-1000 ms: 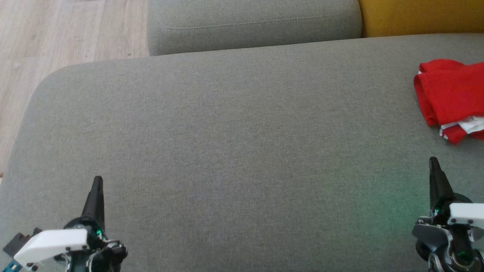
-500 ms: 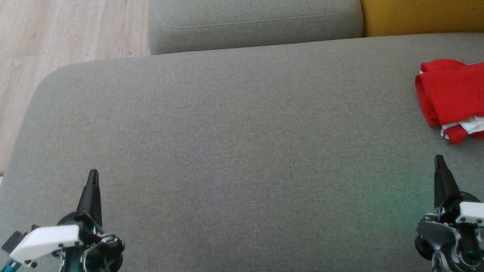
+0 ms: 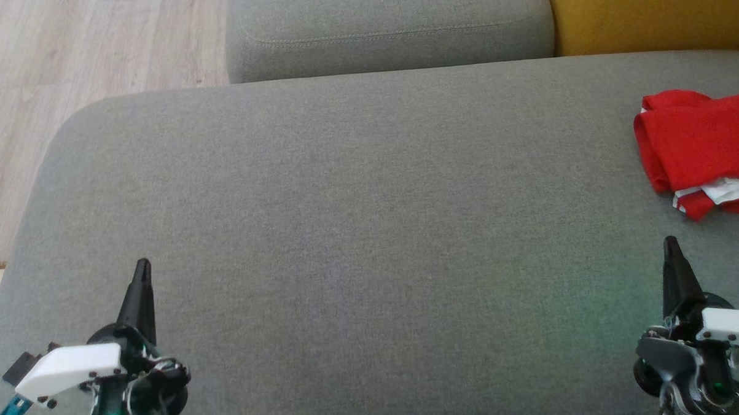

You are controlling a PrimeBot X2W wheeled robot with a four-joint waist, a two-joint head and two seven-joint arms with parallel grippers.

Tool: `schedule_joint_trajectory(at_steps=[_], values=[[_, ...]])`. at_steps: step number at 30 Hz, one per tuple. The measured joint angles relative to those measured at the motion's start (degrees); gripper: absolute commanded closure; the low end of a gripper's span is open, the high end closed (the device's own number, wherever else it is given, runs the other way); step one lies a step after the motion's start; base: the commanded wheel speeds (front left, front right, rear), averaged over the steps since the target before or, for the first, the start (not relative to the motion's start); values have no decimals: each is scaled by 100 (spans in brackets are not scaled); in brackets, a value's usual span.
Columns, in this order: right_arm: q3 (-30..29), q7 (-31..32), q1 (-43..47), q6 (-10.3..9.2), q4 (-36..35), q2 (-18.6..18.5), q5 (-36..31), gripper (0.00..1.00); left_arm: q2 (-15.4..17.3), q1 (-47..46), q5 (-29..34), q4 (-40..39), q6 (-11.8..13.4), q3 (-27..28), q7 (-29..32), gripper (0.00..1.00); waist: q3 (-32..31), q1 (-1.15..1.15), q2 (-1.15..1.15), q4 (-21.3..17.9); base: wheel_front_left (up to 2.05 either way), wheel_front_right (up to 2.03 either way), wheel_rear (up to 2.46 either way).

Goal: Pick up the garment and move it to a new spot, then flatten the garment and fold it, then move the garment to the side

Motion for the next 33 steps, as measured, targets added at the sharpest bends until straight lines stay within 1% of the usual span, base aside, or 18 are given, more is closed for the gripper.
schedule_joint_trajectory(at_steps=[33], values=[[-9,1,0,0,-1,1,0,100,-15,0,2,0,0,102,8,100,0,0,0,0,0,0,0]])
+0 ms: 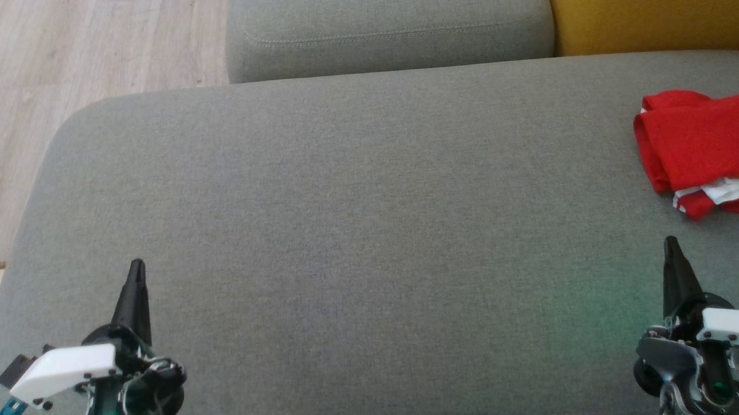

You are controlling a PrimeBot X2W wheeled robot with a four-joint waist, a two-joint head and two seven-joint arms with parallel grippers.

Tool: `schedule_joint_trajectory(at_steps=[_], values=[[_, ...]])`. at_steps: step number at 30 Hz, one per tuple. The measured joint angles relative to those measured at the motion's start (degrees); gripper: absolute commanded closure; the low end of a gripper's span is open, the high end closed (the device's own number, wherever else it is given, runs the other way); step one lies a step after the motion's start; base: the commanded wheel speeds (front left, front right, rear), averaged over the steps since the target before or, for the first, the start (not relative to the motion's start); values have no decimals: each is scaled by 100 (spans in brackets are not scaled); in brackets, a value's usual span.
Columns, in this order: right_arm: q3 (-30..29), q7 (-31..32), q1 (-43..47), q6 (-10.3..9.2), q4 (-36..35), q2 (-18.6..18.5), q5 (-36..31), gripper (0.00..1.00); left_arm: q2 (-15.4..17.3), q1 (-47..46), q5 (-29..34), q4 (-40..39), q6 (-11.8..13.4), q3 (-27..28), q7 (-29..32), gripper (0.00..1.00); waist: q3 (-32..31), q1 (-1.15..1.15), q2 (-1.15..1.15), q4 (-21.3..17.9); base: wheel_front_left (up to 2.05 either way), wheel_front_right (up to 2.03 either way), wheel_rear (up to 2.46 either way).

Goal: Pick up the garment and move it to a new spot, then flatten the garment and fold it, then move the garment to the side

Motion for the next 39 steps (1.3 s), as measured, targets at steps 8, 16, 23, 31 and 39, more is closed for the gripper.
schedule_joint_trajectory(at_steps=[8,16,23,31,39], values=[[-1,4,0,0,0,1,0,100,-3,0,1,0,0,8,5,100,0,0,0,0,0,0,0],[-2,4,0,0,0,1,0,100,-8,0,10,0,0,13,7,100,0,0,0,0,0,0,0],[-3,5,0,0,0,2,0,100,-13,0,22,0,0,18,7,100,0,0,0,0,0,0,0],[-4,5,0,0,0,2,0,100,-18,0,26,0,0,24,8,100,0,0,0,0,0,0,0],[-4,5,0,0,0,2,0,100,-21,-1,26,0,0,29,49,100,0,0,0,0,0,0,0]])
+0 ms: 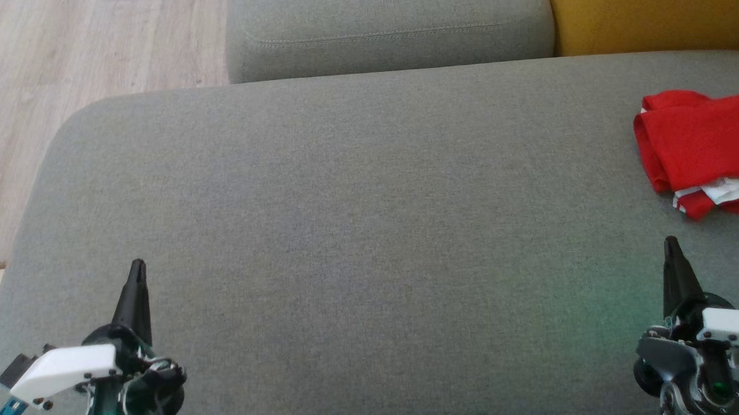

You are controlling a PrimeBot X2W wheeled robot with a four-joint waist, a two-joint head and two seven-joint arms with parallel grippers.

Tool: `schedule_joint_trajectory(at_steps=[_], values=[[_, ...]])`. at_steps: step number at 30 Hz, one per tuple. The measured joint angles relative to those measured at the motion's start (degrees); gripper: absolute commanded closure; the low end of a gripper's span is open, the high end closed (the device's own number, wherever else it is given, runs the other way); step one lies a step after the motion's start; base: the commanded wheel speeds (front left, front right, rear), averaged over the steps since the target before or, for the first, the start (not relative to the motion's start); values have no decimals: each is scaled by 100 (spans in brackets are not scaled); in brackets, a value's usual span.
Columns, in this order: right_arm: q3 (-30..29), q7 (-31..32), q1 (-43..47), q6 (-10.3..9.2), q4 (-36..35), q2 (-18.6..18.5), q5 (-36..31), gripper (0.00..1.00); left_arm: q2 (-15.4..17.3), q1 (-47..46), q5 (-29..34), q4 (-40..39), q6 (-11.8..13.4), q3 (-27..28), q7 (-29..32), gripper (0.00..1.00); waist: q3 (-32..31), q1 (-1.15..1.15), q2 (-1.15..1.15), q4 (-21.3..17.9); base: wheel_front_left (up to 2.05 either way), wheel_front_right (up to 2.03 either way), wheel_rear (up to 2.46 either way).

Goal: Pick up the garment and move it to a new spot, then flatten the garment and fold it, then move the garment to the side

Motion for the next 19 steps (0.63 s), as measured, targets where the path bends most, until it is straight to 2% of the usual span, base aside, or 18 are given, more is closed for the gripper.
schedule_joint_trajectory(at_steps=[19], values=[[-1,0,0,0,0,1,0,100,-4,0,0,0,0,5,0,100,0,0,0,0,0,0,0]])
